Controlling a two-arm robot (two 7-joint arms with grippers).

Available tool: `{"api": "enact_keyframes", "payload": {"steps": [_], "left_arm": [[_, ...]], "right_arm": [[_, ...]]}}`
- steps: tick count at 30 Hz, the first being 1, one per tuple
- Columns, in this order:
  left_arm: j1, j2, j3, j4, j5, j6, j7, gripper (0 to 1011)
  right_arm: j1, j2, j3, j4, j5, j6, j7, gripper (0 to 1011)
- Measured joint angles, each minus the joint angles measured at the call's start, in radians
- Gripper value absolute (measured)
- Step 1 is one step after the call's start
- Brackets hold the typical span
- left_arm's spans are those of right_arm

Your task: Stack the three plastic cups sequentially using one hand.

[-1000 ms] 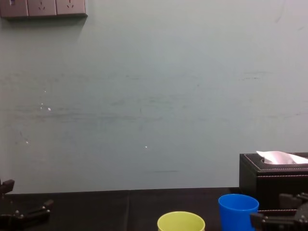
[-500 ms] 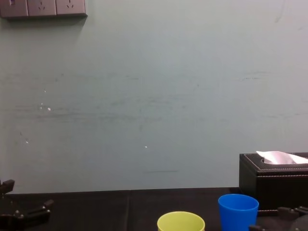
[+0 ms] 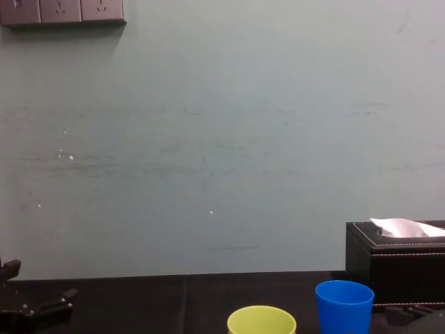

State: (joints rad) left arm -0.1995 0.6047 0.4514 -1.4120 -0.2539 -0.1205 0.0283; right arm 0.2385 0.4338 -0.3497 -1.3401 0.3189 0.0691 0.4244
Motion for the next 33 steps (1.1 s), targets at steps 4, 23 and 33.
{"api": "enact_keyframes", "payload": {"steps": [4, 23, 33], "left_arm": [[0.0, 0.0, 0.0, 0.0, 0.0, 0.0, 0.0, 1010], [0.0, 0.0, 0.0, 0.0, 0.0, 0.0, 0.0, 1010], [0.0, 0.0, 0.0, 0.0, 0.0, 0.0, 0.0, 1010]], "right_arm": [[0.009, -0.007, -0.003, 0.01, -0.008, 0.004, 0.0, 1004], [0.042, -0.038, -0.007, 0.042, -0.036, 0.016, -0.008, 1004], [0.065, -0.052, -0.008, 0.06, -0.047, 0.02, -0.01, 1004]]}}
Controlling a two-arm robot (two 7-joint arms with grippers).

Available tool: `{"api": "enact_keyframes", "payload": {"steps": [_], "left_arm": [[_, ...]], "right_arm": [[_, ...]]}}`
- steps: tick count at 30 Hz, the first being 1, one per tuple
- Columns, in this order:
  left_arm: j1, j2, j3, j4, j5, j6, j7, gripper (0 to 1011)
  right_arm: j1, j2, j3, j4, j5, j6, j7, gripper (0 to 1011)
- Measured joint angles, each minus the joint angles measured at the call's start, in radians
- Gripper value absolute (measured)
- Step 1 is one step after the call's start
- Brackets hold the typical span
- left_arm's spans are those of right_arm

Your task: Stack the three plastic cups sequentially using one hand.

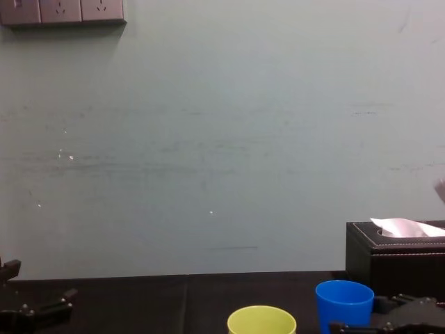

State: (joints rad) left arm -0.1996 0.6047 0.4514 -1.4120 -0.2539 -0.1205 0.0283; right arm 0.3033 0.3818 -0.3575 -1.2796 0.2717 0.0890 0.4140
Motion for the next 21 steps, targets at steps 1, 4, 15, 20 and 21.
{"api": "enact_keyframes", "payload": {"steps": [1, 4, 15, 20, 21], "left_arm": [[0.0, 0.0, 0.0, 0.0, 0.0, 0.0, 0.0, 1010], [0.0, 0.0, 0.0, 0.0, 0.0, 0.0, 0.0, 1010], [0.0, 0.0, 0.0, 0.0, 0.0, 0.0, 0.0, 1010], [0.0, 0.0, 0.0, 0.0, 0.0, 0.0, 0.0, 1010], [0.0, 0.0, 0.0, 0.0, 0.0, 0.0, 0.0, 1010]], "right_arm": [[0.002, -0.001, 0.0, 0.002, -0.001, 0.0, 0.0, 1004], [0.01, -0.006, 0.0, 0.009, -0.004, 0.0, 0.0, 1004], [0.026, -0.015, 0.0, 0.026, -0.011, 0.002, 0.0, 1004], [0.038, -0.022, -0.002, 0.04, -0.015, 0.002, 0.001, 1004], [0.04, -0.023, -0.003, 0.044, -0.016, 0.001, 0.002, 1004]]}}
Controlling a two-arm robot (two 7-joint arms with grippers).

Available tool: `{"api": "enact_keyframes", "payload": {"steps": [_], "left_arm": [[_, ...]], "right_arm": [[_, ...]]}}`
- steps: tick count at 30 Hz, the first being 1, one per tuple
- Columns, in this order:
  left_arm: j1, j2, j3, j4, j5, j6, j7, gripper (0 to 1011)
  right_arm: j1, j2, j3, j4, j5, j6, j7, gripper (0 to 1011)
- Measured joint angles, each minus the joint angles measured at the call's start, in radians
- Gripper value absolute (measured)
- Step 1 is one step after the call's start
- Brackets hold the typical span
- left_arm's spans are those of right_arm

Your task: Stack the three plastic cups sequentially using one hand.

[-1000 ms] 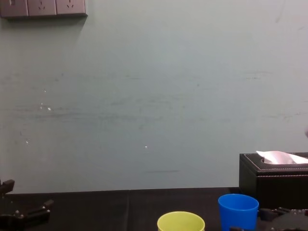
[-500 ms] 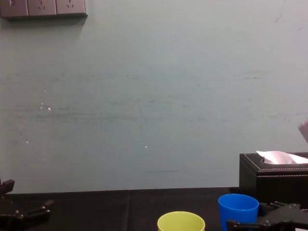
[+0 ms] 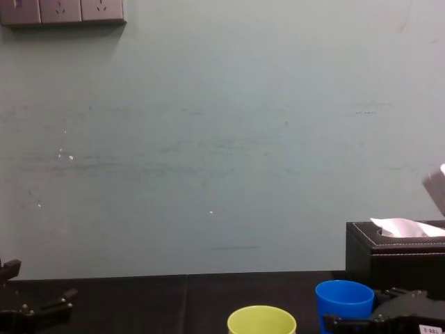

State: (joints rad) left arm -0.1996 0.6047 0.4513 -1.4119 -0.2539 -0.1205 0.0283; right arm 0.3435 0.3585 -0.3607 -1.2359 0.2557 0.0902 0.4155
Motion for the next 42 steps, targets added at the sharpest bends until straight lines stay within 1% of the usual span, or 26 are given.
{"api": "enact_keyframes", "payload": {"steps": [15, 19, 24, 25, 26, 28, 32, 33, 34, 42], "left_arm": [[0.0, 0.0, 0.0, 0.0, 0.0, 0.0, 0.0, 1010], [0.0, 0.0, 0.0, 0.0, 0.0, 0.0, 0.0, 1010], [0.0, 0.0, 0.0, 0.0, 0.0, 0.0, 0.0, 1010], [0.0, 0.0, 0.0, 0.0, 0.0, 0.0, 0.0, 1010], [0.0, 0.0, 0.0, 0.0, 0.0, 0.0, 0.0, 1010], [0.0, 0.0, 0.0, 0.0, 0.0, 0.0, 0.0, 1010], [0.0, 0.0, 0.0, 0.0, 0.0, 0.0, 0.0, 1010], [0.0, 0.0, 0.0, 0.0, 0.0, 0.0, 0.0, 1010], [0.0, 0.0, 0.0, 0.0, 0.0, 0.0, 0.0, 1010], [0.0, 0.0, 0.0, 0.0, 0.0, 0.0, 0.0, 1010]], "right_arm": [[0.054, -0.029, -0.012, 0.076, -0.016, -0.018, 0.014, 1004], [0.063, -0.032, -0.015, 0.089, -0.015, -0.022, 0.025, 1004], [0.062, -0.032, -0.015, 0.088, -0.014, -0.023, 0.025, 1004], [0.062, -0.031, -0.015, 0.087, -0.014, -0.023, 0.024, 997], [0.061, -0.031, -0.015, 0.087, -0.014, -0.023, 0.024, 966], [0.061, -0.031, -0.015, 0.086, -0.014, -0.023, 0.024, 935], [0.06, -0.031, -0.014, 0.085, -0.014, -0.023, 0.024, 826], [0.06, -0.031, -0.014, 0.085, -0.014, -0.023, 0.024, 826], [0.06, -0.031, -0.014, 0.084, -0.014, -0.023, 0.024, 787], [0.059, -0.03, -0.013, 0.083, -0.013, -0.022, 0.022, 746]]}}
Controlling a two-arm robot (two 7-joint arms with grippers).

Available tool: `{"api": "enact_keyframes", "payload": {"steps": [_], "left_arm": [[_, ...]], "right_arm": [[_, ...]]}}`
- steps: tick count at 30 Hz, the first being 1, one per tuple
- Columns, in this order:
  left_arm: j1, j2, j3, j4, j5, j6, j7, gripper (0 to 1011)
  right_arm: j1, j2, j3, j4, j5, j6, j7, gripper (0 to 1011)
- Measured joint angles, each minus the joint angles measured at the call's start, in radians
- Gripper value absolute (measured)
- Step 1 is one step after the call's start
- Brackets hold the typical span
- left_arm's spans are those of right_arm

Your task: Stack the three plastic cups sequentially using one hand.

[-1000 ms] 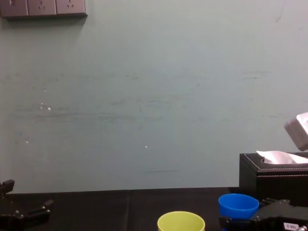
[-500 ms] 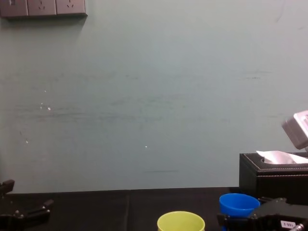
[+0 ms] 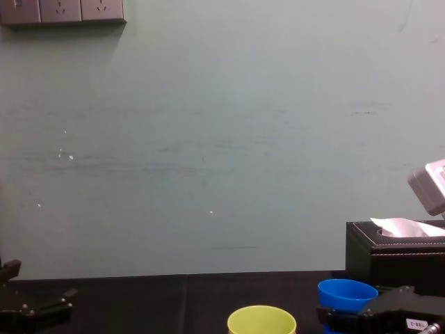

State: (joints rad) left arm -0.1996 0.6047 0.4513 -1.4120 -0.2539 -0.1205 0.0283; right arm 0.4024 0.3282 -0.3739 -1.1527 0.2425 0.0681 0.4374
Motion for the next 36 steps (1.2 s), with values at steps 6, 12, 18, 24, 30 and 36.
{"api": "enact_keyframes", "payload": {"steps": [6, 12, 18, 24, 30, 36], "left_arm": [[0.0, 0.0, 0.0, 0.0, 0.0, 0.0, 0.0, 1010], [0.0, 0.0, 0.0, 0.0, 0.0, 0.0, 0.0, 1010], [0.0, 0.0, 0.0, 0.0, 0.0, 0.0, 0.0, 1010], [0.0, 0.0, 0.0, 0.0, 0.0, 0.0, 0.0, 1010], [0.0, 0.0, 0.0, 0.0, 0.0, 0.0, 0.0, 1010], [0.0, 0.0, 0.0, 0.0, 0.0, 0.0, 0.0, 1010]], "right_arm": [[-0.001, 0.0, 0.0, -0.001, 0.0, 0.001, 0.0, 746], [-0.001, 0.0, 0.0, -0.001, 0.0, 0.001, -0.001, 746], [-0.009, 0.003, 0.001, -0.016, -0.001, 0.0, -0.007, 746], [-0.033, 0.016, 0.013, -0.076, -0.002, 0.011, -0.021, 747], [-0.079, 0.049, 0.042, -0.194, 0.015, 0.037, -0.029, 746], [-0.113, 0.086, 0.057, -0.304, 0.034, 0.057, -0.022, 746]]}}
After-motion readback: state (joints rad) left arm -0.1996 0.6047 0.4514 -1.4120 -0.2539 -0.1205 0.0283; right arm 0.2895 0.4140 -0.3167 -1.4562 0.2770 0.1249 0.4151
